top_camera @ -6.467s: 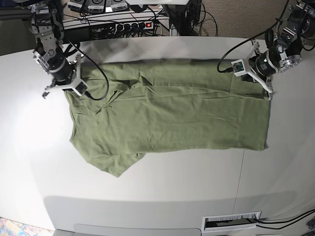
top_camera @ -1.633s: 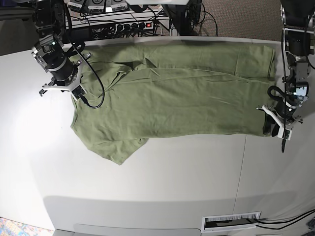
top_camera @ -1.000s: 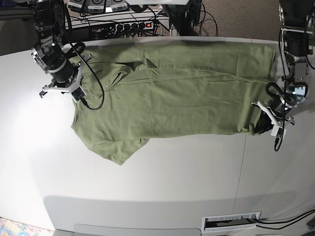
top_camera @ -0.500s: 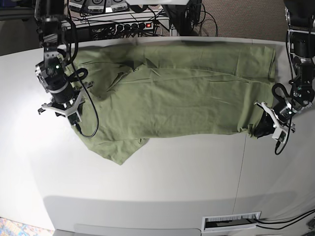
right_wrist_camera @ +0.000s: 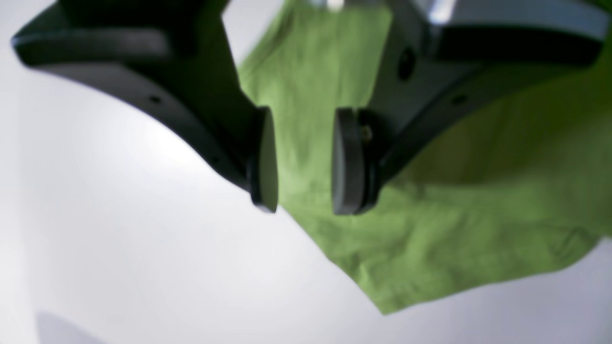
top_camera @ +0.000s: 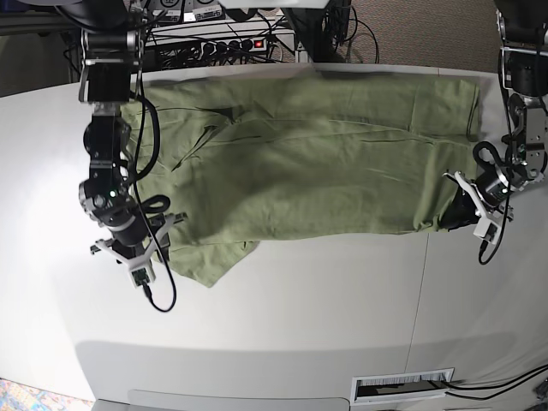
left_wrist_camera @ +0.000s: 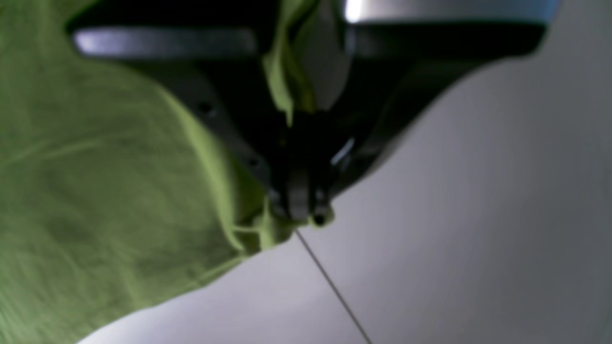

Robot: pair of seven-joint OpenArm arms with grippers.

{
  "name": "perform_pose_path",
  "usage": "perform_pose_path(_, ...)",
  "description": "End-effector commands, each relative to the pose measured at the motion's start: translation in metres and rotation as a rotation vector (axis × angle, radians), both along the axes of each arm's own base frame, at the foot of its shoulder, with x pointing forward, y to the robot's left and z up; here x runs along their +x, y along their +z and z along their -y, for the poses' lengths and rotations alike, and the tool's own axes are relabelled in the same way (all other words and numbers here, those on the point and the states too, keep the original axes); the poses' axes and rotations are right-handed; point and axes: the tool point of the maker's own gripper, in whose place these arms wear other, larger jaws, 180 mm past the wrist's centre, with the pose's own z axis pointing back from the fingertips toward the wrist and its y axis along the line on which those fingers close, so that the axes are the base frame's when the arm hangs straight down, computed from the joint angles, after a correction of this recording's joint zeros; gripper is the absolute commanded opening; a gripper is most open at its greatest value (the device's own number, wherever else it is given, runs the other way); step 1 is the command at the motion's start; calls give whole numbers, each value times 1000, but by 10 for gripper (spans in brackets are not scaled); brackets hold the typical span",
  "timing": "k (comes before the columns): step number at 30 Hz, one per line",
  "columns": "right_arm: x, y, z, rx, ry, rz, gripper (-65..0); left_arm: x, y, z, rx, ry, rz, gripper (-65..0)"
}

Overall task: Fold the T-shirt properly
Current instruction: 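Move the right gripper to the other hem corner and grasp it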

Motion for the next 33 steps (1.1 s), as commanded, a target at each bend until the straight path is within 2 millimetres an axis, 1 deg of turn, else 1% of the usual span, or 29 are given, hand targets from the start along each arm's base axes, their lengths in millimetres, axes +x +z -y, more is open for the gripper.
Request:
perform_pose_path(1,19,22,1,3,1,64,-447,10,22,-5,-8,-1,63,-650)
perform_pose_path(4,41,24,-1,2,9,49,-447,7,27,2,-3,-26,79,-650)
perform_pose_path(7,62,31,0,6,10,52,-447,3,31,10,-1,-50,92,-650)
perform_pose_path(10,78,38,2,10,7,52,-447,-2,33,17,1,-71,101,-650)
perform_pose_path(12,85,37,5,14,-3,38,-447,-4,35,20,1,-82,105,-650)
perform_pose_path(14,86,30,9,20,-15,10,-447,-8,36,23,4,-92,107,-650)
perform_pose_path(17,80,11,11,30,-9,-47,-447,-13,40,25,17,-114,117,-650)
perform_pose_path(18,78,4,12,34,-9,-63,-447,-14,43,26,24,-124,123,-650)
perform_pose_path(21,74,-7,14,43,-15,-88,-447,-19,52,29,45,-156,143,-650)
perform_pose_path(27,70,-20,16,36,-6,-102,-447,-30,66,37,75,-215,173,-650)
perform_pose_path(33,66,-30,18,38,-13,-127,-447,-37,70,47,73,-245,183,-650)
